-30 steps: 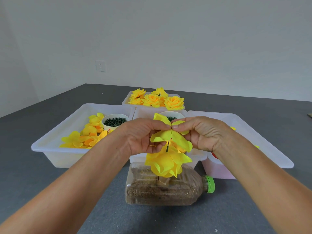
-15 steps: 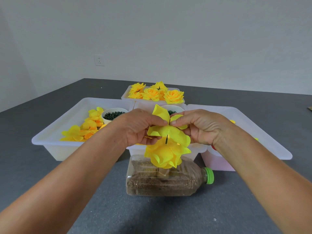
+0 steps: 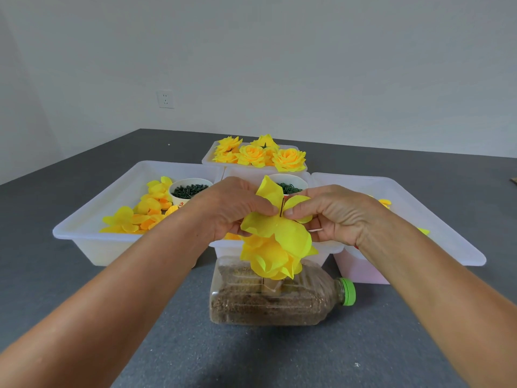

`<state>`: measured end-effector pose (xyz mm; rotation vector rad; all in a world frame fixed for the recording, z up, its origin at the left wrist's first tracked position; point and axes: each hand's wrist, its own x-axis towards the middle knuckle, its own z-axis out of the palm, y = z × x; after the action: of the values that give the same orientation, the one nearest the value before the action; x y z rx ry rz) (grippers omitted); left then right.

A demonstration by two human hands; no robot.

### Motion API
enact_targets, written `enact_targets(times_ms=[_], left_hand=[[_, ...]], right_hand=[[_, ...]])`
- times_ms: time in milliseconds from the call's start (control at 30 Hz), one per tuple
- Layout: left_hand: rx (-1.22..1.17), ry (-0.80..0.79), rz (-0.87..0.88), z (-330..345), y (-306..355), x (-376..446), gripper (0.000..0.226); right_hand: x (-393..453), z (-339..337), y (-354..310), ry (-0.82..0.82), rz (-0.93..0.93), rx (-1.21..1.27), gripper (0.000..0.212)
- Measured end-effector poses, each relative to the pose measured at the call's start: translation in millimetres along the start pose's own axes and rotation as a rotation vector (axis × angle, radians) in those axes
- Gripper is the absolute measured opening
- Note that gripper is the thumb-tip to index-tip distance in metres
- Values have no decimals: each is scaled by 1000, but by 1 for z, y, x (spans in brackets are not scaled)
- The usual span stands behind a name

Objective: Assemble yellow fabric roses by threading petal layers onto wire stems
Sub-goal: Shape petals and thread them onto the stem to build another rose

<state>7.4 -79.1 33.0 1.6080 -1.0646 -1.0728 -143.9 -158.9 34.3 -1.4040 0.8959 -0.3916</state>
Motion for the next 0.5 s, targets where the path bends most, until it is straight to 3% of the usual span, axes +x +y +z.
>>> enact_targets(times_ms=[233, 500], left_hand=[[69, 14, 20, 1, 0, 1, 20], [104, -2, 3, 2, -4, 0, 27]], right_hand=[[-2, 2, 2, 47, 8, -81, 50], [-2, 4, 5, 64, 24, -133, 35]])
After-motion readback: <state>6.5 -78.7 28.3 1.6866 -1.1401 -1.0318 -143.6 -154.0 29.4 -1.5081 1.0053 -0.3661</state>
